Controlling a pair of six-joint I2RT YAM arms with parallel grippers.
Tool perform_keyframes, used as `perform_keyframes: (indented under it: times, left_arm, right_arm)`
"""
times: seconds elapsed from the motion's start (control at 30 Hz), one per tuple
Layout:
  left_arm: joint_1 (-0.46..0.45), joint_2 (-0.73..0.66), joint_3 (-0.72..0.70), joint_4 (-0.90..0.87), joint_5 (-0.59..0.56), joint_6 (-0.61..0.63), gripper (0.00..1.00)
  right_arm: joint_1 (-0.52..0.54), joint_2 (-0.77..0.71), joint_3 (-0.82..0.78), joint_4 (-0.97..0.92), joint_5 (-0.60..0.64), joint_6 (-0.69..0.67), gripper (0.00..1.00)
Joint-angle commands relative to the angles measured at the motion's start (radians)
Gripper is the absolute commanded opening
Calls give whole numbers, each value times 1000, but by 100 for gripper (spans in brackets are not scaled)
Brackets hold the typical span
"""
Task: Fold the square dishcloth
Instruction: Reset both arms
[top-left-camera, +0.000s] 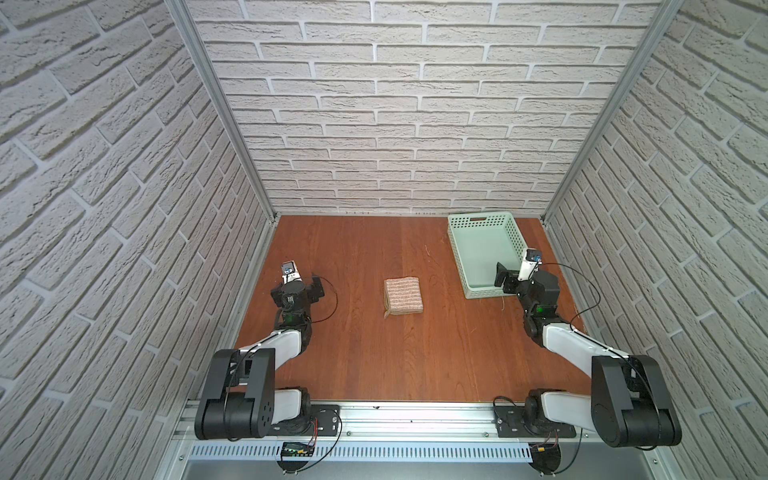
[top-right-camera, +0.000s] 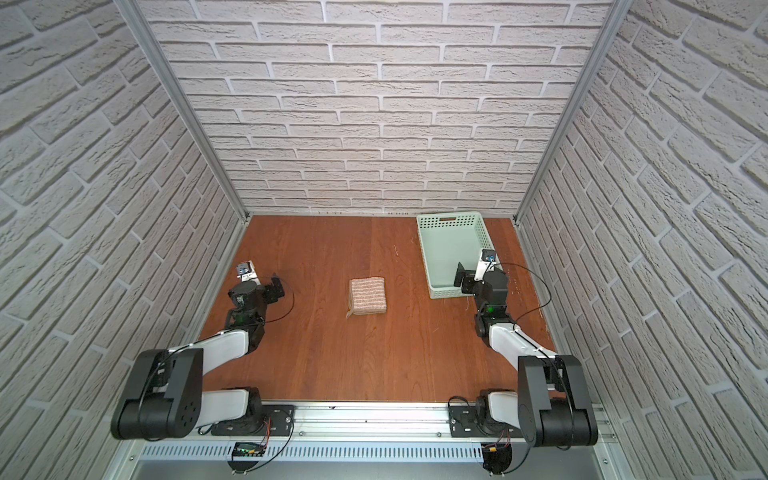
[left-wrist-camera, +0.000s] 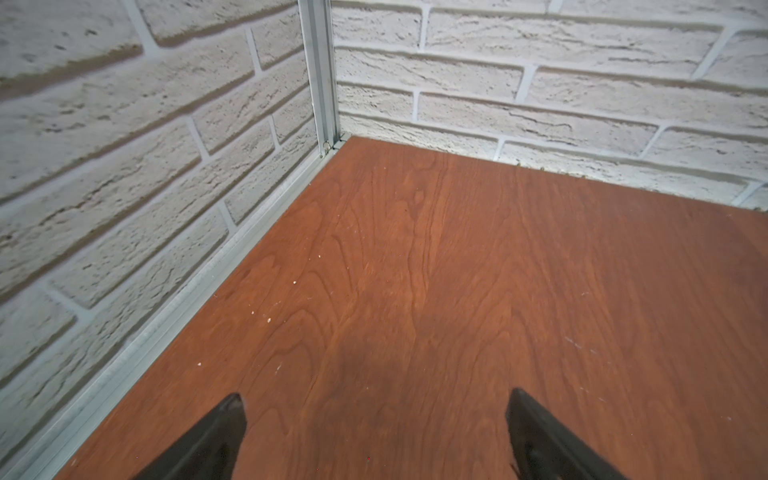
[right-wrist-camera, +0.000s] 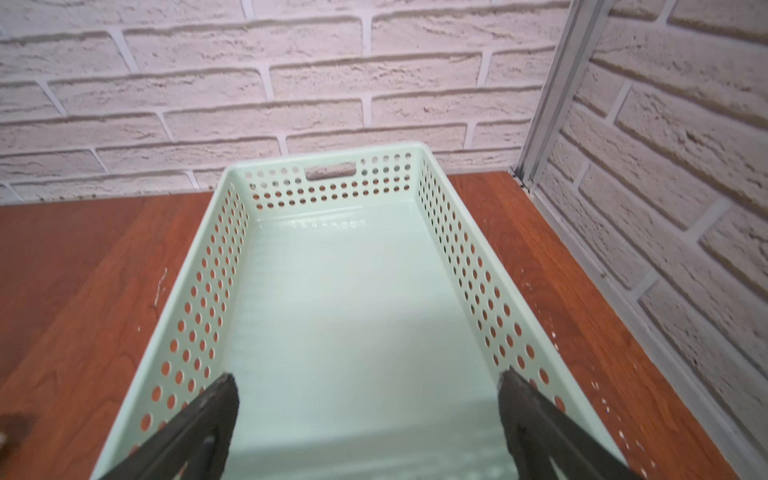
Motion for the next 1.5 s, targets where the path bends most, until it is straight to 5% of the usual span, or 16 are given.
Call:
perform_keyframes:
  times: [0.0,0.37,1.47]
  left_arm:
    - [3,49,-11,115,10,25,98]
    - [-7,210,29,187,81,69,98]
    - [17,210,40,170,128,59,98]
  right_arm:
    - [-11,16,-31,37,-24,-19,99]
    - [-18,244,-16,191,-160,-64,99]
    - [-29,255,-14,188,-126,-32,99]
